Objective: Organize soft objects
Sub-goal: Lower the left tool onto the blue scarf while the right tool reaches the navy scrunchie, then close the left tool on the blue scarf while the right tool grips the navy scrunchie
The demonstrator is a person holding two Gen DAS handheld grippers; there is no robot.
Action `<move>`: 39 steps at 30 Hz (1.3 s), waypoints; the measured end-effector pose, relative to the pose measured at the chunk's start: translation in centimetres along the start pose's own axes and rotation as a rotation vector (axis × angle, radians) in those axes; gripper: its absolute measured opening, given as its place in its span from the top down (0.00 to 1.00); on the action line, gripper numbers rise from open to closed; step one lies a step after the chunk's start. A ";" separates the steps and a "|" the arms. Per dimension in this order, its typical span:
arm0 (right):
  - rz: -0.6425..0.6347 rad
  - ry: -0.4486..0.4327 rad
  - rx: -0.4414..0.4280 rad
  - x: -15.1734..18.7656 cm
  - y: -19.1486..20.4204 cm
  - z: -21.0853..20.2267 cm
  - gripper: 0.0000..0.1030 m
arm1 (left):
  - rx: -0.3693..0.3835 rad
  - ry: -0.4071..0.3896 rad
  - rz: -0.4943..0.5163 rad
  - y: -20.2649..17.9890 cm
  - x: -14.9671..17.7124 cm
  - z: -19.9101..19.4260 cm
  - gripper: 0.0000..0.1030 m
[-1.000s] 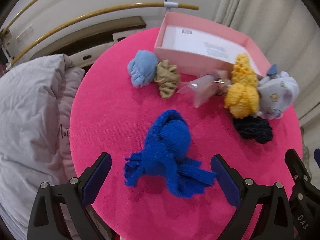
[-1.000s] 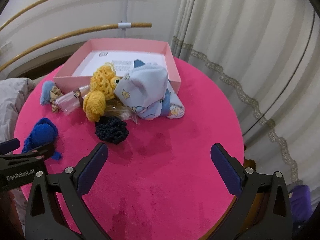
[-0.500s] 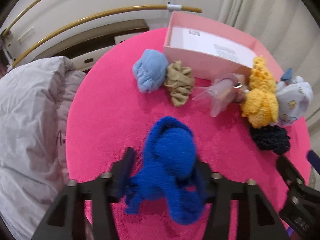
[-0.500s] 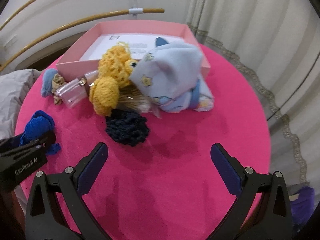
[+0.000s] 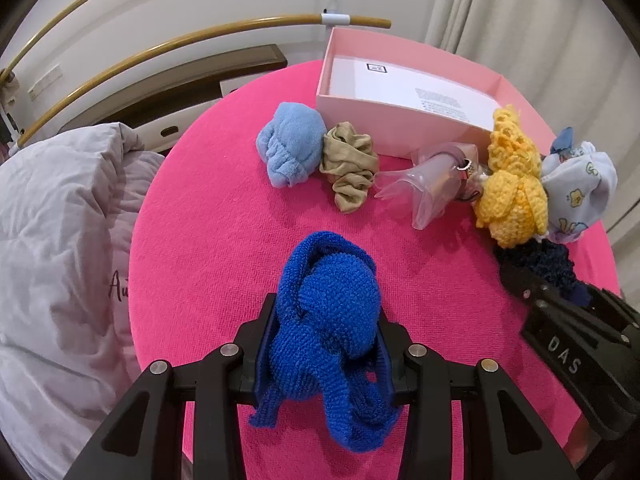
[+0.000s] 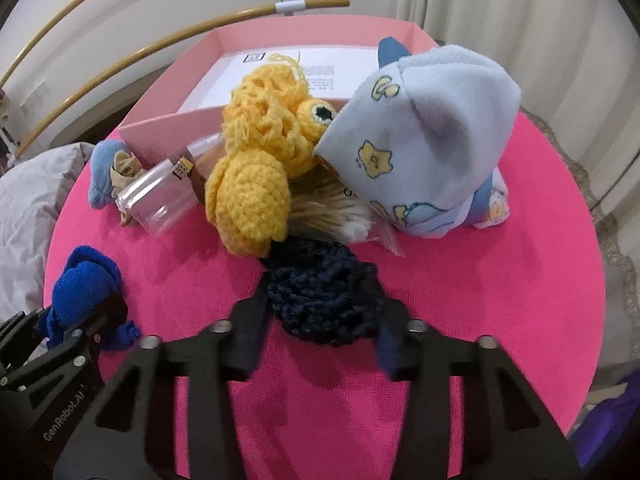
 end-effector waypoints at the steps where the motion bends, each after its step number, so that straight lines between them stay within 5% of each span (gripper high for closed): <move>1: 0.002 0.001 -0.028 0.1 0.1 -0.1 0.77 | -0.001 0.001 0.000 0.0 0.0 0.0 0.63; 16: 0.008 -0.057 -0.066 2.3 -2.2 -4.3 0.85 | -0.012 -0.034 0.080 -3.2 0.1 -2.0 0.63; 27: 0.043 -0.188 -0.052 2.0 -4.3 -9.7 0.85 | 0.006 -0.156 0.178 -6.9 -0.1 -6.8 0.63; 39: 0.044 -0.387 -0.027 0.1 -4.0 -16.6 0.85 | 0.057 -0.347 0.179 -7.4 1.3 -15.6 0.63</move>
Point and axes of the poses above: each gripper's, at about its wrist camera, not at the fingertips, and z roughly the way its jaws point, y to its left, x to its underside, the point moved 7 cm from there along z, roughly the way its jaws point, and after that the axes turned 13 degrees about y, right-handed, at the moved point
